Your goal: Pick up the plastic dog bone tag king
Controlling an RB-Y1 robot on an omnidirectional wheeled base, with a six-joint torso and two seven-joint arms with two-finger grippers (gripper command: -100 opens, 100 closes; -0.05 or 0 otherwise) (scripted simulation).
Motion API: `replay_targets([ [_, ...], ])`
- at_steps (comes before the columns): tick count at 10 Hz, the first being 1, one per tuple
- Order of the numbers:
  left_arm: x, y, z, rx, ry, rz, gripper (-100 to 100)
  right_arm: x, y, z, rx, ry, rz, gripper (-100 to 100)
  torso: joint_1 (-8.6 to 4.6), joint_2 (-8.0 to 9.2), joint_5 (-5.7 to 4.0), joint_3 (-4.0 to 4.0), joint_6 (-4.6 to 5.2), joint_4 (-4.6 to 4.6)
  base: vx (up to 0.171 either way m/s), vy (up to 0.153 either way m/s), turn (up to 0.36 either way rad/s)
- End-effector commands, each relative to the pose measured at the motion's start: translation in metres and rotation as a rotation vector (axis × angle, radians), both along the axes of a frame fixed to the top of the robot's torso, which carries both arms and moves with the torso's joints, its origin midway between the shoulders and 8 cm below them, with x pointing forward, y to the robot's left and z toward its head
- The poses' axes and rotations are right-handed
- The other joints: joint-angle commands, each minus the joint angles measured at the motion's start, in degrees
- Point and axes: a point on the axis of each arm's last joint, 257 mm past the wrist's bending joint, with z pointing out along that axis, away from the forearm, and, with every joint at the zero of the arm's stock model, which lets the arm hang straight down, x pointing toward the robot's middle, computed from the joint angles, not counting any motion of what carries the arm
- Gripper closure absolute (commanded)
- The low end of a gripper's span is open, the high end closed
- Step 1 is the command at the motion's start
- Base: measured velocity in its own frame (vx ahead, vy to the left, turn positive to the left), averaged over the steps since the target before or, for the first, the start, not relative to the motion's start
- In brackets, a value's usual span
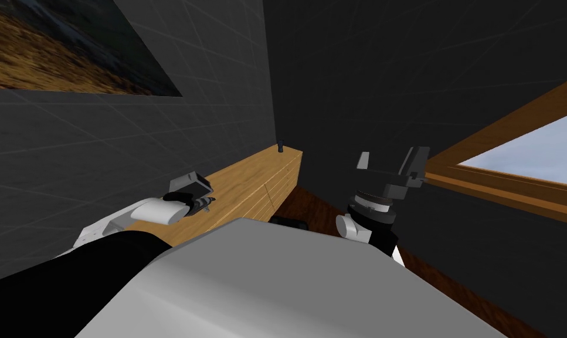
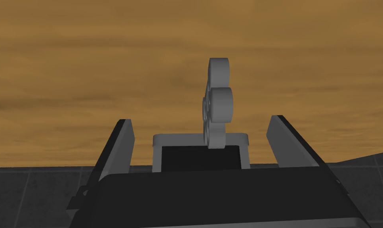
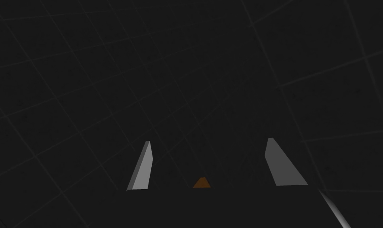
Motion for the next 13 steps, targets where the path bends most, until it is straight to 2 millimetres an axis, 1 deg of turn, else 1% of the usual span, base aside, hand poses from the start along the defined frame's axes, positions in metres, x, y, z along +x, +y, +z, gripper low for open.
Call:
replay_targets([
  [1, -0.003, 0.007, -0.004, 0.000, -0.001, 0.016, -100, 0.000, 0.000, 0.000, 0.000, 0.000, 0.000, 0, 0.00, 0.00, 0.00, 0.00, 0.00, 0.00, -0.033, -0.007, -0.122],
  [2, -0.006, 0.014, -0.008, 0.000, -0.001, 0.034, -100, 0.000, 0.000, 0.000, 0.000, 0.000, 0.000, 0, 0.00, 0.07, 0.00, 0.04, -0.02, 0.02, -0.042, -0.003, -0.131],
  [6, -0.015, 0.030, -0.018, 0.000, -0.001, 0.076, -100, 0.000, 0.000, 0.000, 0.000, 0.000, 0.000, 0, -0.01, 0.13, 0.00, 0.08, -0.02, 0.04, -0.041, -0.008, -0.118],
  [7, -0.013, 0.026, -0.017, 0.000, -0.001, 0.069, -100, 0.000, 0.000, 0.000, 0.000, 0.000, 0.000, 0, -0.01, 0.13, -0.01, 0.08, -0.03, 0.04, -0.018, -0.005, -0.017],
  [8, -0.013, 0.026, -0.017, 0.000, -0.001, 0.071, 100, 0.000, 0.000, 0.000, 0.000, 0.000, 0.000, 0, 0.01, 0.08, -0.01, 0.06, -0.06, 0.03, 0.000, 0.000, 0.000],
  [12, -0.018, 0.029, -0.017, 0.006, 0.012, 0.074, 100, 0.000, 0.000, 0.000, 0.000, 0.000, 0.000, 0, 0.18, 0.00, 0.25, 0.07, 0.12, 0.14, -0.002, 0.002, 0.006],
  [13, -0.017, 0.028, -0.017, 0.006, 0.011, 0.073, 0, 0.000, 0.000, 0.000, 0.000, 0.000, 0.000, 0, 0.18, -0.02, 0.24, 0.06, 0.11, 0.13, 0.000, 0.000, 0.000],
])
